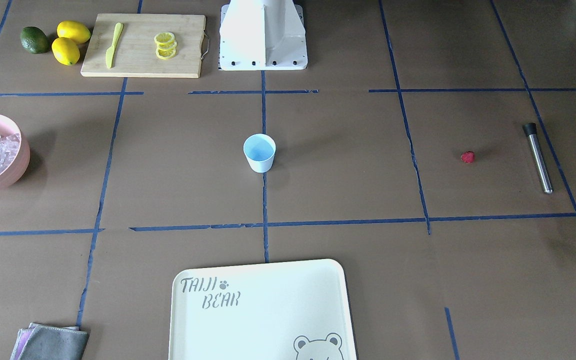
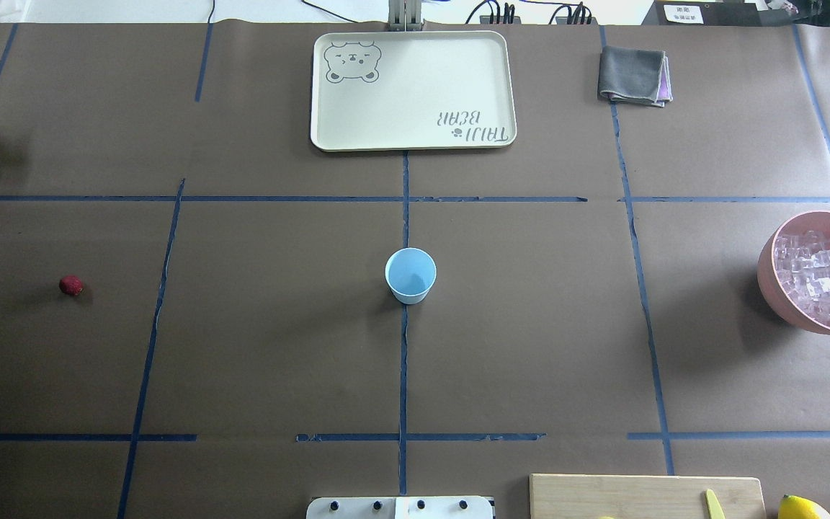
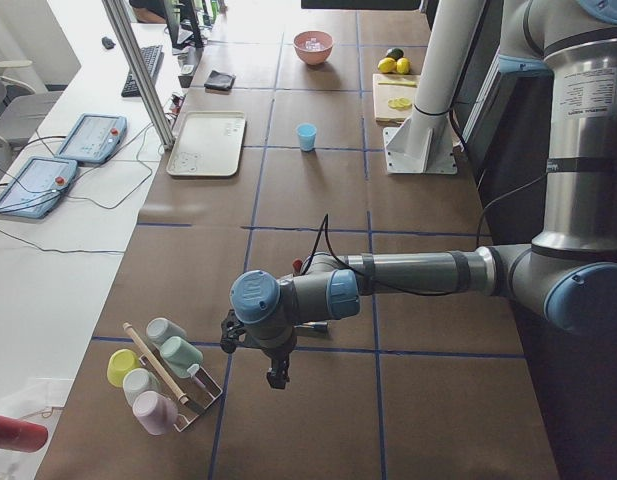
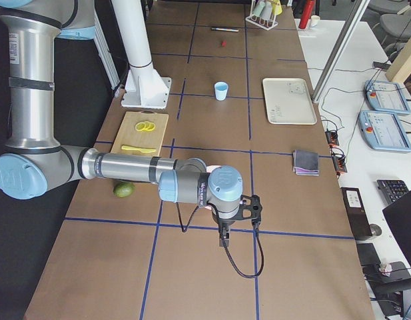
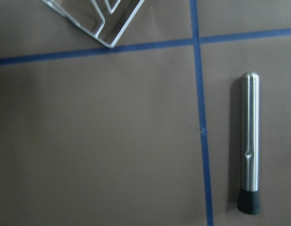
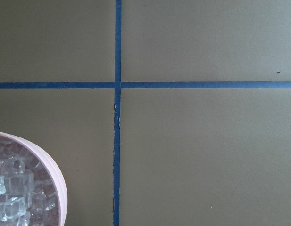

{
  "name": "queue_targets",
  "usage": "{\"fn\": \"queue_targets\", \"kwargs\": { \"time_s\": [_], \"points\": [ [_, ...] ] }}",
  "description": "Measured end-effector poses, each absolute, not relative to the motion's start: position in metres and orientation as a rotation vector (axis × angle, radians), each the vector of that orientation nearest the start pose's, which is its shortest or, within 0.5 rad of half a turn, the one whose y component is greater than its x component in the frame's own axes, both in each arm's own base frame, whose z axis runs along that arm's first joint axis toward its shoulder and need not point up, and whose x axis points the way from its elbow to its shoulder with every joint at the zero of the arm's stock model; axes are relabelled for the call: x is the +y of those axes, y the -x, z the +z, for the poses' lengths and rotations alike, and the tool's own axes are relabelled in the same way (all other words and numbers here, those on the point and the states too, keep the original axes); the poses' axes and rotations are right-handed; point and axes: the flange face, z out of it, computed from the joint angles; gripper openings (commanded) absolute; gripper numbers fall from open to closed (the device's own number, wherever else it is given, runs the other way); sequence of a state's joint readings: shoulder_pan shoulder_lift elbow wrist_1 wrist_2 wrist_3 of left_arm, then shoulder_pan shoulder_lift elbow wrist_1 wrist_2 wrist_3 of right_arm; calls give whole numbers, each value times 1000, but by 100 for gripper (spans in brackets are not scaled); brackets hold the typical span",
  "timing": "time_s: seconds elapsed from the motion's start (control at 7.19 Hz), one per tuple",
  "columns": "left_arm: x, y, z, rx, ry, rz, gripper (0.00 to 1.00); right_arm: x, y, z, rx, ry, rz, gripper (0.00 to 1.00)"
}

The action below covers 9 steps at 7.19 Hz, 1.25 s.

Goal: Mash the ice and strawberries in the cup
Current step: 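Move the right gripper over the pink bowl of ice cubes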

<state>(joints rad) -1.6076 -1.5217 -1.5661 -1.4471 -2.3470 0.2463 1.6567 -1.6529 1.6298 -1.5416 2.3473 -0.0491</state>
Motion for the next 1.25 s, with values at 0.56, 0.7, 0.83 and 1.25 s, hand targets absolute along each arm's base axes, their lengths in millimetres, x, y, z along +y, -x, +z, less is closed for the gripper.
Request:
{"fn": "queue_targets", "kwargs": {
  "time_s": [0.56,0.7,0.83,1.25],
  "points": [
    [-455,80,692,790,49,134,100,-451,-103,664,-770,-61,31,100],
    [-455,80,692,789,48,134,100,-451,-103,663,-768,-64,30,100],
    [-455,80,691,789,47,135,100,-452,-103,661,-765,-68,27,100],
    [-455,80,689,789,42,138,100,-462,-99,645,-760,-87,23,100]
  ]
}}
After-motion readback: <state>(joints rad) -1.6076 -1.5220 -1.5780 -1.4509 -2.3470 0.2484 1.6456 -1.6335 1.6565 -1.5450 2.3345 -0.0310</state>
